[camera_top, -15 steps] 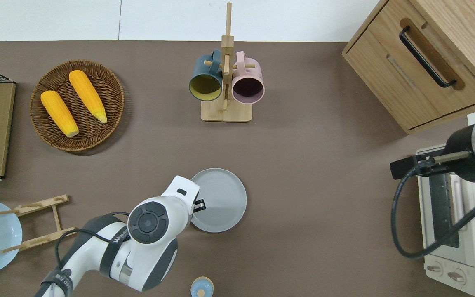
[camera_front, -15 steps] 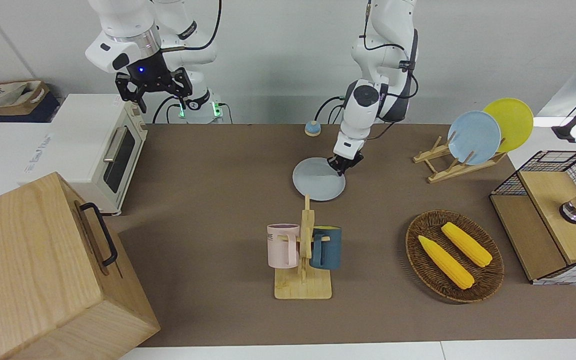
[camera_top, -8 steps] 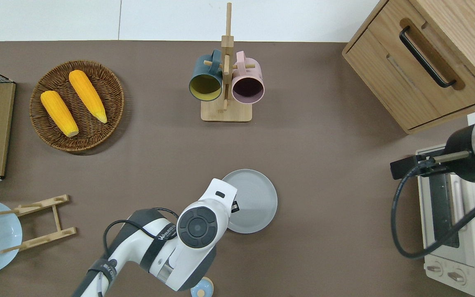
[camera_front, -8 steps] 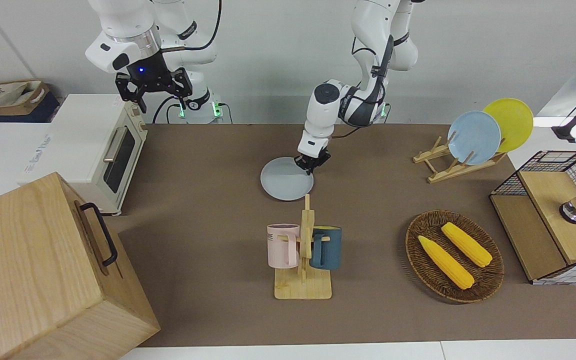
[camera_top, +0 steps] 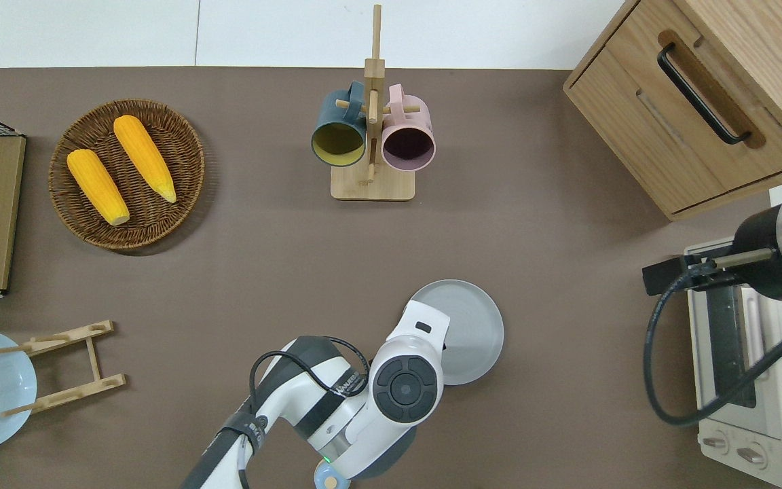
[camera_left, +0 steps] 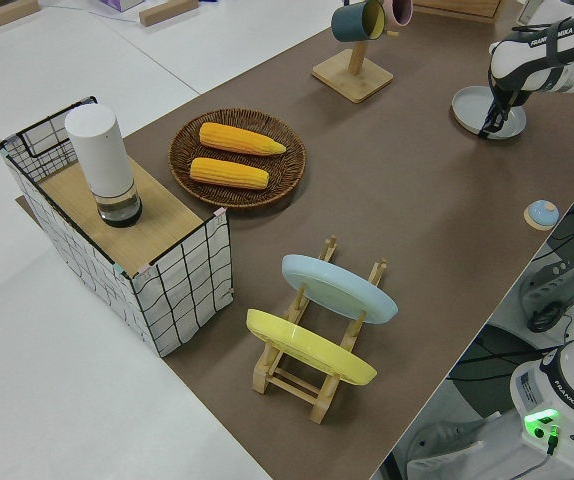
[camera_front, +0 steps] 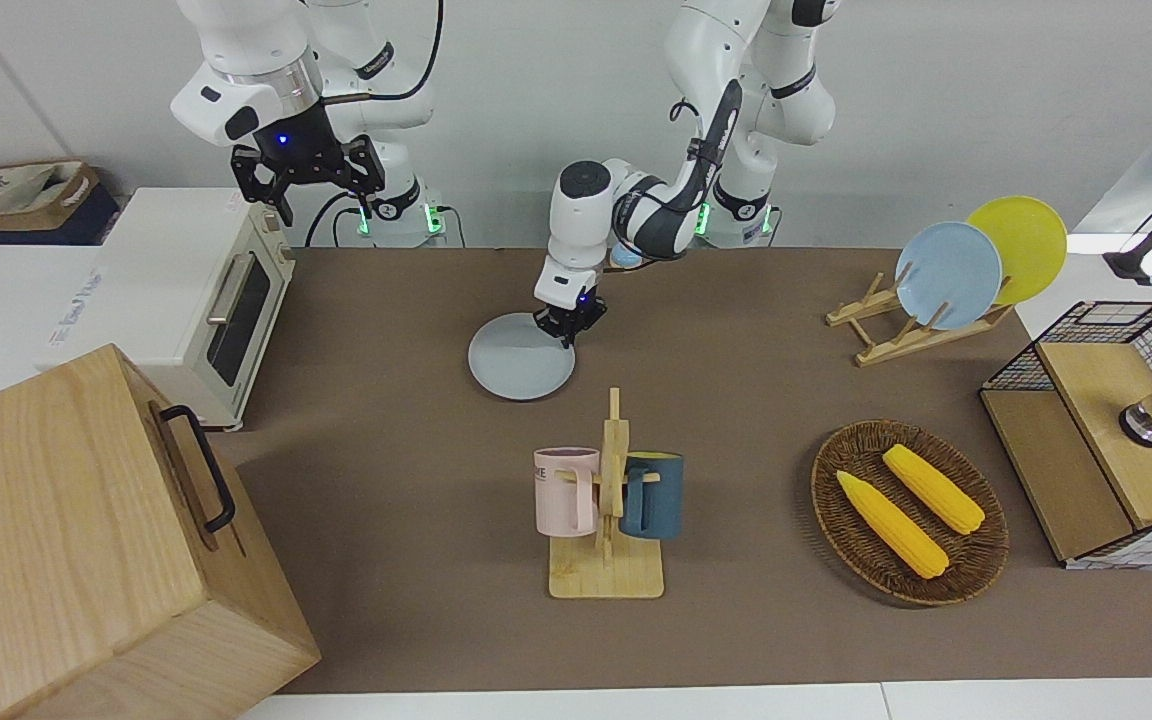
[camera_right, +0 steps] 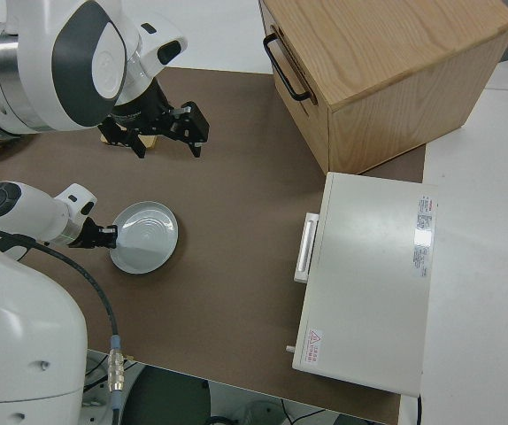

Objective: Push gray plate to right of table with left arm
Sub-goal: 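Push the gray plate with the left gripper away from the basket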

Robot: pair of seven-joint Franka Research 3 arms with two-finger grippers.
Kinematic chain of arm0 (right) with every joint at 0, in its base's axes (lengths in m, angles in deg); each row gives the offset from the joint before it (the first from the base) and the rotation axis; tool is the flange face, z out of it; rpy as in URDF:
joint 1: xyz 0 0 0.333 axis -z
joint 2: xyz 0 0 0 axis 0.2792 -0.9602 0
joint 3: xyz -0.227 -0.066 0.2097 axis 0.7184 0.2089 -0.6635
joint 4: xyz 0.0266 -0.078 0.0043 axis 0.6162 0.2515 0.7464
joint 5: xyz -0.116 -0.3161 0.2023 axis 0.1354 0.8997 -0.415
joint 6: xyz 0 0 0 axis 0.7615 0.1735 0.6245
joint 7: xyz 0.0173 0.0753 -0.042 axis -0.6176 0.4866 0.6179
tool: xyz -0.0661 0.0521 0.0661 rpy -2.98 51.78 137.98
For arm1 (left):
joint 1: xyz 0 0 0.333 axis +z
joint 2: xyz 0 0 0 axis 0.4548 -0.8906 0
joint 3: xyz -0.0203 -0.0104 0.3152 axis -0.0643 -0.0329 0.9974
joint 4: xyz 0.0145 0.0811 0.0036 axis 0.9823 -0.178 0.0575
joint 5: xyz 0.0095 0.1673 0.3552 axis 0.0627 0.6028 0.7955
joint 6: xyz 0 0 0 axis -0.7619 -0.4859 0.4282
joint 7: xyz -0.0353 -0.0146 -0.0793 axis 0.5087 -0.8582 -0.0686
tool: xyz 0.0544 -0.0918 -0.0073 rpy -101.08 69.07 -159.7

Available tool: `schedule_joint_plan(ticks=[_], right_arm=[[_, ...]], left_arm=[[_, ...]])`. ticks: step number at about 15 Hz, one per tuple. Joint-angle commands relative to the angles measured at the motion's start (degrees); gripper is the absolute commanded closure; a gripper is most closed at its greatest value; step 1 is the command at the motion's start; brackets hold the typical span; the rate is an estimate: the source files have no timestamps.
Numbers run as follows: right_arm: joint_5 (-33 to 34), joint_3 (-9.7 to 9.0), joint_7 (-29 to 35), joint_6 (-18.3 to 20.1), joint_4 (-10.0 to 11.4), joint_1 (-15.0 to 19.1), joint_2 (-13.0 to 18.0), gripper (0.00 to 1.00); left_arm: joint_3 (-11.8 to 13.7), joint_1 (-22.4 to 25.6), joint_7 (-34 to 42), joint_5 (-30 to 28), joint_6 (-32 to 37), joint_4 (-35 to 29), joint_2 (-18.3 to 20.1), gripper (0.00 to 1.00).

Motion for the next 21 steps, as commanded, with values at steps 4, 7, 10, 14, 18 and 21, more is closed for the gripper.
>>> schedule_joint_plan(ticks=[4, 7, 10, 14, 18, 21], right_arm=[[-0.59, -0.77, 0.05, 0.83, -0.46, 1.15, 0.17, 0.017], [-0.59, -0.86, 0.05, 0.83, -0.46, 1.15, 0.17, 0.017], [-0.59, -0.86, 0.14, 0.92, -0.46, 1.15, 0.17, 0.017], [-0.59, -0.86, 0.05, 0.83, -0.46, 1.15, 0.17, 0.017], [-0.59, -0.77, 0.14, 0.83, -0.46, 1.15, 0.17, 0.017], [-0.59, -0.86, 0.05, 0.83, -0.46, 1.15, 0.17, 0.017]], left_arm=[[0.25, -4.30, -6.37, 2.99, -0.53, 8.49, -10.78, 1.00], [0.25, -4.30, -6.38, 3.08, 0.35, 8.93, -10.70, 1.00], [0.25, -4.56, -6.38, 3.87, 0.61, 8.93, -10.44, 1.00], [0.43, -4.48, -5.85, 4.22, 3.24, 9.81, -9.91, 0.00], [0.52, -4.12, -5.85, 4.22, 4.75, 9.99, -9.03, 0.00], [0.60, -4.04, -5.76, 4.22, 5.45, 9.99, -8.50, 0.00]])
